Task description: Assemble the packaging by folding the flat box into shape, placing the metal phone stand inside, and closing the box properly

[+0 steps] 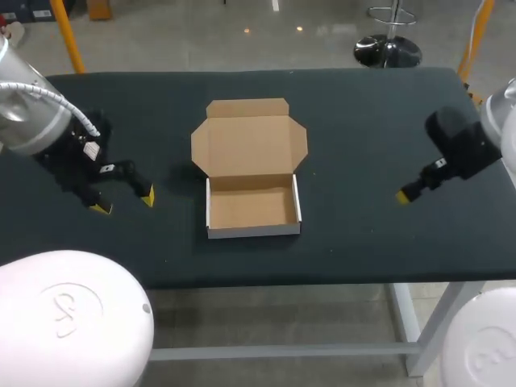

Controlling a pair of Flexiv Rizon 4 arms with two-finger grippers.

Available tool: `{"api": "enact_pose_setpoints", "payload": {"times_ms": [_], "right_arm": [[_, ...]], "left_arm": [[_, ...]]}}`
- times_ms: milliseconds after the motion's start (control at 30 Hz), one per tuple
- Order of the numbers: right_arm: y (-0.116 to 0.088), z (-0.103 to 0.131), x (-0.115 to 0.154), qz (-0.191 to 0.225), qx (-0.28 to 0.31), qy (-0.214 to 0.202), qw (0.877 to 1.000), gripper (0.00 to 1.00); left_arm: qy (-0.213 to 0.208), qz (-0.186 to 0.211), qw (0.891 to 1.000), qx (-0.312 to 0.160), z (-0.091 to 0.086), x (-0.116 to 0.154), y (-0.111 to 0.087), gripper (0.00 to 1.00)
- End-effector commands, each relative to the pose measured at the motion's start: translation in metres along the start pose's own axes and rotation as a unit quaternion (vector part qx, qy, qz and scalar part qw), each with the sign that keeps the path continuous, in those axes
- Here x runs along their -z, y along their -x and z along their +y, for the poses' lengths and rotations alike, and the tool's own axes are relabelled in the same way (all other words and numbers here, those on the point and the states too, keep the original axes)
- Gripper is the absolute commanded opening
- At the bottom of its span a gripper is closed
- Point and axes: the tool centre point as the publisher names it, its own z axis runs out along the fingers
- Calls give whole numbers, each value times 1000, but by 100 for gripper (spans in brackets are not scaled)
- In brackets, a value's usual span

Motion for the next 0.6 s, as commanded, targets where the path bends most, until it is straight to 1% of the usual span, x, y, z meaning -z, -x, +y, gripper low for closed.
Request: {"api": "enact_pose_setpoints", "payload": {"times_ms": [33,167,267,333,400,500,600], "right_arm": [[-5,-3,12,-15,-11,-7,1000,100],[-5,-6,17,-22,-26,-9,999,100],[-5,-8,20,-22,-36,-12,999,100],[-6,-9,20,-26,-54,-21,998,100],[-5,-11,21,-21,-65,-22,997,100],[-2,-14,20,-21,-101,-30,994,100],[0,-15,20,-23,-116,-37,992,100]], "left_arm": [[-2,-6,1000,3,7,11,-1,100],[-6,-7,1000,14,11,14,1,100],[-10,-17,999,32,13,16,2,100],[-15,-31,998,42,14,16,2,100],[-15,-36,998,43,16,15,3,100],[-21,-46,997,51,18,12,2,100],[-22,-49,997,52,18,11,2,100]]}}
